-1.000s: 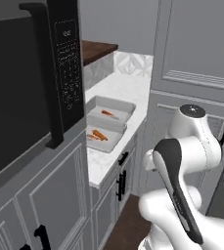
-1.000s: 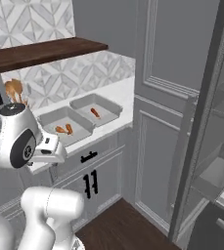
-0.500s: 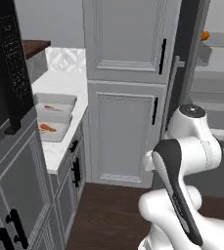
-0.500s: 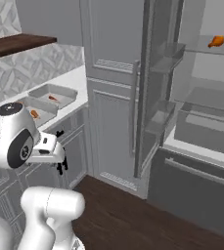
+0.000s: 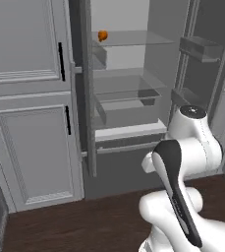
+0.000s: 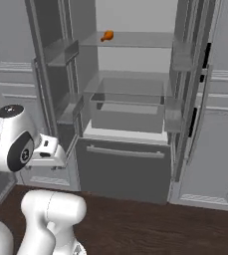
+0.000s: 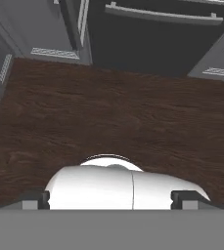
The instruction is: Place one carrot and one chicken drumstick in each tupperware on the nearby counter, to pack two identical lunches.
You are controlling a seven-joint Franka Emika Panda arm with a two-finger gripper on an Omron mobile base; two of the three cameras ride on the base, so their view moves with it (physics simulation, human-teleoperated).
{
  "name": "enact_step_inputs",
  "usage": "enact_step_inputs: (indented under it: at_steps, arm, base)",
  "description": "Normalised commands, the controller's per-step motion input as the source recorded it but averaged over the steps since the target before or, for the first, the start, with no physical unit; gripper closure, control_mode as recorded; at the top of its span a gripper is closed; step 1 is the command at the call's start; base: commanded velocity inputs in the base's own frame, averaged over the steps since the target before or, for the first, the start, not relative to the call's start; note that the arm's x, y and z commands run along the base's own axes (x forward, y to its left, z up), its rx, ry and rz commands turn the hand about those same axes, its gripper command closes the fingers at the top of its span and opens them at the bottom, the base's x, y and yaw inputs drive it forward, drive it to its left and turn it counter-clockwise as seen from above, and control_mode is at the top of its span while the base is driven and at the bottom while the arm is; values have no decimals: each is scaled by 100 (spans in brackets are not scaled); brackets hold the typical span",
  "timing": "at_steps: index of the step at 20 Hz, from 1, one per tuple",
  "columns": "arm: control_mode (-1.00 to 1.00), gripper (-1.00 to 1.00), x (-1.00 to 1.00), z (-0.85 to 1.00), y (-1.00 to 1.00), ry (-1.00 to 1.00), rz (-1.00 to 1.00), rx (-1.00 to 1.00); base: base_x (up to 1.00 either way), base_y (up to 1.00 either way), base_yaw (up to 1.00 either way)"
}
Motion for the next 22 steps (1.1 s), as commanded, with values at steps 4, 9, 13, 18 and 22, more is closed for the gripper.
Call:
enact_step_inputs:
  at_steps: [4,9,13,18,22]
  arm:
    - [100,-100,0,0,0,0,0,0]
    - [100,-100,0,0,0,0,0,0]
    - [100,-100,0,0,0,0,0,0]
    - [100,-100,0,0,0,0,0,0]
    - [100,-100,0,0,0,0,0,0]
  base:
    - [100,-40,-9]
    - [100,-39,0]
    - [100,-39,1]
    - [97,-13,0]
    - [35,-3,1]
